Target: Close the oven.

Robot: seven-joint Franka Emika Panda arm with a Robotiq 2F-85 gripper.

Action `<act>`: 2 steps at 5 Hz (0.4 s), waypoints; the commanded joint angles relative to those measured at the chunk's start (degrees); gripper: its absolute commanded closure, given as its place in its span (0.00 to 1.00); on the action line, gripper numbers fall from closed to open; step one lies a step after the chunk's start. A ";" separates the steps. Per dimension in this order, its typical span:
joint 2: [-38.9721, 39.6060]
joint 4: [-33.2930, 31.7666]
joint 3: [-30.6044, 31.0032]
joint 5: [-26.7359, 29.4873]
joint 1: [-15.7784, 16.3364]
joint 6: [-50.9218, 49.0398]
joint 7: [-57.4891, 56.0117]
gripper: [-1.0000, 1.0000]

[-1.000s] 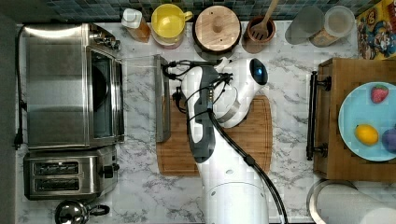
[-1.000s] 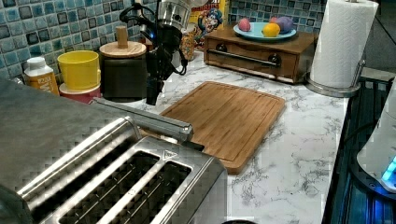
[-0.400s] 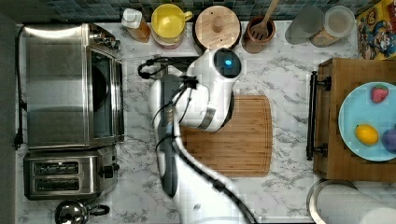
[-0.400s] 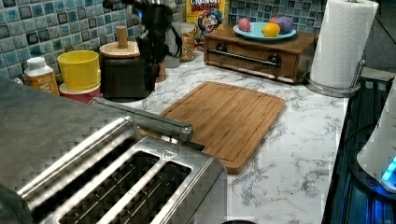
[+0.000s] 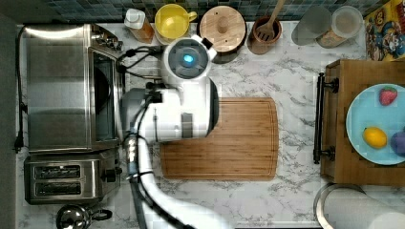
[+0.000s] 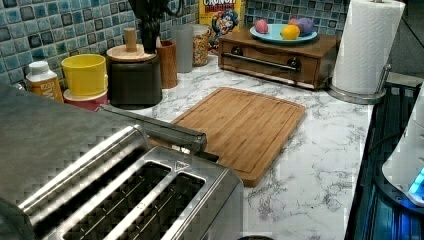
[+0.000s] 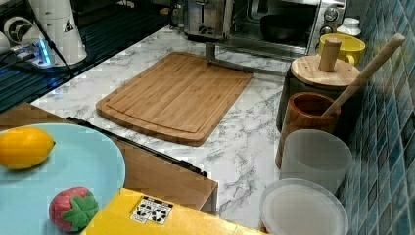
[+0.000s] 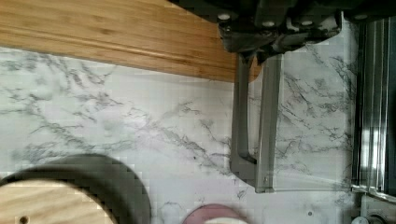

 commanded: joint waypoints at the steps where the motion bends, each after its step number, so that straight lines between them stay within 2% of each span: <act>1: 7.05 13.49 5.37 -7.38 9.52 -10.70 7.17 1.00; 2: 6.82 15.19 4.82 -9.58 11.06 -12.66 11.01 1.00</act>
